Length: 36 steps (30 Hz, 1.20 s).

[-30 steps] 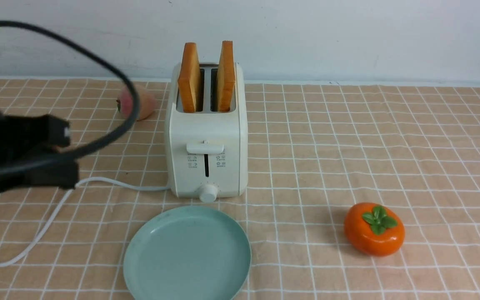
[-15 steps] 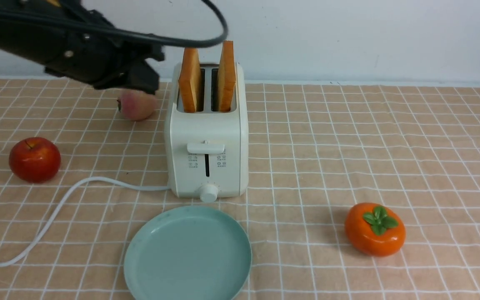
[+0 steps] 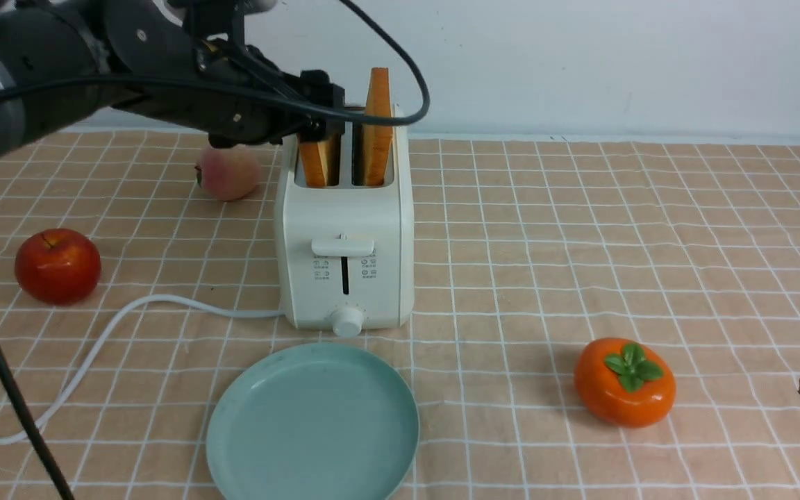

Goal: Take toasted bread from bread machine on light coffee tablecloth place on plate.
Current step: 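Reach for a toast slice standing in the toaster with the left gripper, then place the slice of bread on the plate with the left gripper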

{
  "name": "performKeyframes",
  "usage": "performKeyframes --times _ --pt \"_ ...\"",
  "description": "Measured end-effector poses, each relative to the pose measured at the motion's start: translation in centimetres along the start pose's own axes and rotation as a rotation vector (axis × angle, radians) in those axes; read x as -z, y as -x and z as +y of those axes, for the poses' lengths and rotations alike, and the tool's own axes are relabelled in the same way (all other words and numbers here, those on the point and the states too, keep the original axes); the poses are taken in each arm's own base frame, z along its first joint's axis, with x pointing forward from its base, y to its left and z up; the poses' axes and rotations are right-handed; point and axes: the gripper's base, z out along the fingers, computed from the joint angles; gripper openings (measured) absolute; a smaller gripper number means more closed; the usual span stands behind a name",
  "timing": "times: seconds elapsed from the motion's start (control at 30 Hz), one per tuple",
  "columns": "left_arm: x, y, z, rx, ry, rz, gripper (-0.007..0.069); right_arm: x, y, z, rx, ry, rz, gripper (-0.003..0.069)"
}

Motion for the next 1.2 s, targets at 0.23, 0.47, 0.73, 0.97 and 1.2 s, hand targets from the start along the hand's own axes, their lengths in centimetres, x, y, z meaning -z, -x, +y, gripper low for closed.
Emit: performKeyframes --times 0.23,0.47,0.73,0.97,1.2 --pt "0.3 0.1 -0.1 -0.013 0.001 0.002 0.0113 0.0 0.0 0.0 -0.004 0.004 -0.004 0.0002" --pt "10.0 4.5 -3.2 -0.104 -0.06 -0.137 0.0096 0.0 0.3 0.0 -0.005 0.001 -0.028 0.0004" --pt "19.6 0.6 -4.9 -0.144 -0.11 0.235 0.0096 0.0 0.4 0.0 -0.007 0.0 -0.047 0.0015" --pt "15.0 -7.4 -2.9 -0.117 -0.2 0.571 0.0096 0.0 0.6 0.2 -0.033 0.028 -0.068 0.0015" --pt "10.5 -11.6 -1.7 -0.072 -0.278 0.606 0.0096 0.0 0.8 0.5 -0.056 0.052 -0.084 0.002"
